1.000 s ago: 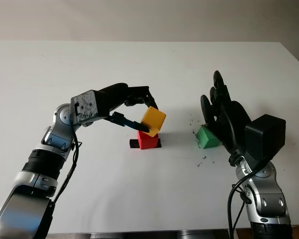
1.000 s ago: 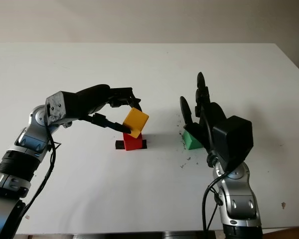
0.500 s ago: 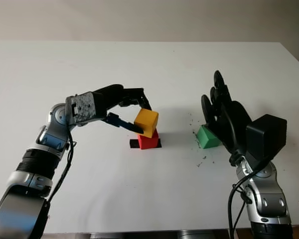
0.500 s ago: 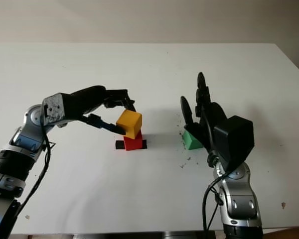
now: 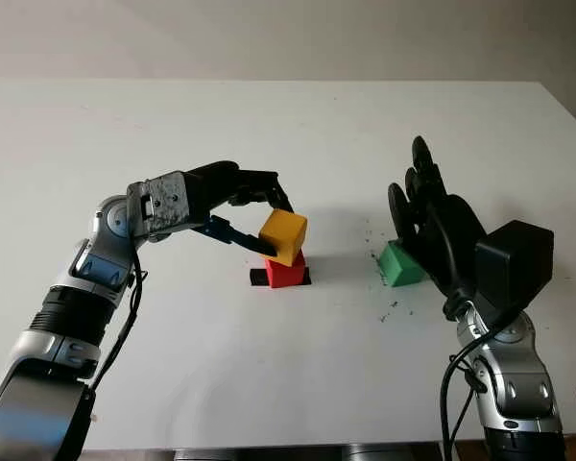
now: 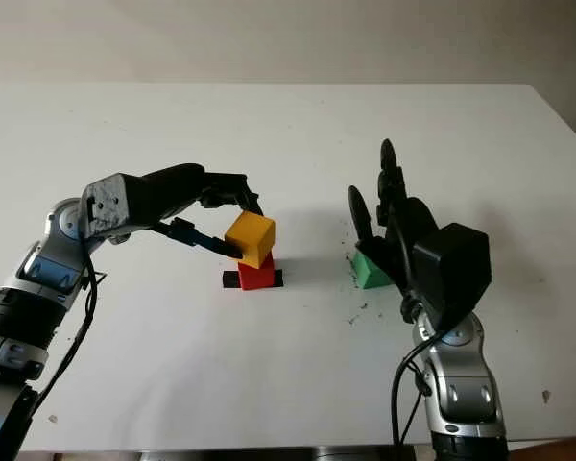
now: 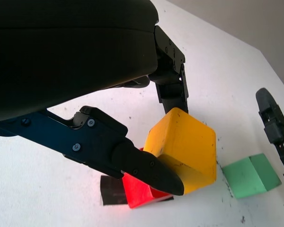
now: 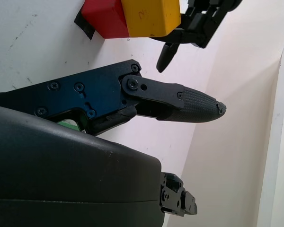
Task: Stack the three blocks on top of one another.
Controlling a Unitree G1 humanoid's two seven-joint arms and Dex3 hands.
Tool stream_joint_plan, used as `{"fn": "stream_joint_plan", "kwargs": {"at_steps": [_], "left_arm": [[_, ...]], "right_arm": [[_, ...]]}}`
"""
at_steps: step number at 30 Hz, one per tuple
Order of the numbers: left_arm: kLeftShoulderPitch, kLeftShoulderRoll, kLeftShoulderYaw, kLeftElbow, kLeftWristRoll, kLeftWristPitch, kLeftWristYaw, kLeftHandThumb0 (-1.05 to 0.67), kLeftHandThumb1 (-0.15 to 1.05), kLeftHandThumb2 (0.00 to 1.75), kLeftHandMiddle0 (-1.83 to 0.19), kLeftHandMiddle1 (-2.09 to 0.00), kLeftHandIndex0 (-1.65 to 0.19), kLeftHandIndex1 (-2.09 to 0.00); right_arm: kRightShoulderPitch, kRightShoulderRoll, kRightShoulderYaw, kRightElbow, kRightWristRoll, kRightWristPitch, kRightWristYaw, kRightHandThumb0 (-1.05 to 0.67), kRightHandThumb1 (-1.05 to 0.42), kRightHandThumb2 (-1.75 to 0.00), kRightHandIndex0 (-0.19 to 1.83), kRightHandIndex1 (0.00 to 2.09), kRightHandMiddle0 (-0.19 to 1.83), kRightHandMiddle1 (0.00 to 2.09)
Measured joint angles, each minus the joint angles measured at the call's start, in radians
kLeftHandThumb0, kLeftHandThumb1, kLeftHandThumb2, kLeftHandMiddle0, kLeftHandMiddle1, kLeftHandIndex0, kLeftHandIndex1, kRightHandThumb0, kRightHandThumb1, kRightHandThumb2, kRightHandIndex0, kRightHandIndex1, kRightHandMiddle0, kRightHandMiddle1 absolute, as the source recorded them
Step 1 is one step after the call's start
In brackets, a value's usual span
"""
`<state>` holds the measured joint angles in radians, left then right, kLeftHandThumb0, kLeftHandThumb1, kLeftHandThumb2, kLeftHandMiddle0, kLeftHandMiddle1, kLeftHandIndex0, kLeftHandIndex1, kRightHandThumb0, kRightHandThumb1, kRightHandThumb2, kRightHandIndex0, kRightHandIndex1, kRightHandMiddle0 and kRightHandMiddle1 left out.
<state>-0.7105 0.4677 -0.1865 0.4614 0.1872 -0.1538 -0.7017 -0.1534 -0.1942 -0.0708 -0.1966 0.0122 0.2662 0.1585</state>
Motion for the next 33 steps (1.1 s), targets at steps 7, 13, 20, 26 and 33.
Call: {"fn": "stream_joint_plan", "kwargs": {"at_steps": [7,13,20,26,33], "left_arm": [[0.011,0.002,-0.002,-0.023,-0.006,0.002,-0.026,-0.62,0.93,0.05,-0.09,-0.01,-0.13,-0.81],[0.025,0.011,-0.008,-0.04,0.005,-0.036,-0.026,-0.61,0.91,0.05,0.0,-0.04,-0.1,-0.48],[0.031,0.028,-0.012,-0.048,0.015,-0.046,-0.02,-0.61,0.89,0.05,0.09,-0.03,-0.05,-0.19],[0.033,0.042,-0.01,-0.054,0.003,-0.074,-0.019,-0.76,0.87,0.05,0.19,0.0,0.18,-0.01],[0.058,0.05,0.101,-0.112,-0.15,-0.034,-0.019,-0.91,1.01,0.15,0.19,0.0,0.19,0.0]], "right_arm": [[0.0,0.0,0.0,0.0,-0.001,0.0,-0.001,-0.68,-1.05,-0.61,-0.19,0.0,-0.19,0.0],[0.0,0.0,0.0,0.0,0.0,0.0,0.001,-0.68,-1.05,-0.61,-0.19,0.0,-0.19,0.0],[0.0,0.0,-0.001,0.004,0.003,-0.001,0.004,-0.68,-1.05,-0.61,-0.19,0.0,-0.19,0.0],[0.0,-0.001,-0.002,0.004,-0.008,0.0,0.003,-0.69,-1.05,-0.62,-0.19,0.0,-0.19,0.0],[-0.001,-0.005,0.001,0.003,-0.017,0.003,0.004,-0.7,-1.05,-0.61,-0.19,0.0,-0.19,0.0]]}}
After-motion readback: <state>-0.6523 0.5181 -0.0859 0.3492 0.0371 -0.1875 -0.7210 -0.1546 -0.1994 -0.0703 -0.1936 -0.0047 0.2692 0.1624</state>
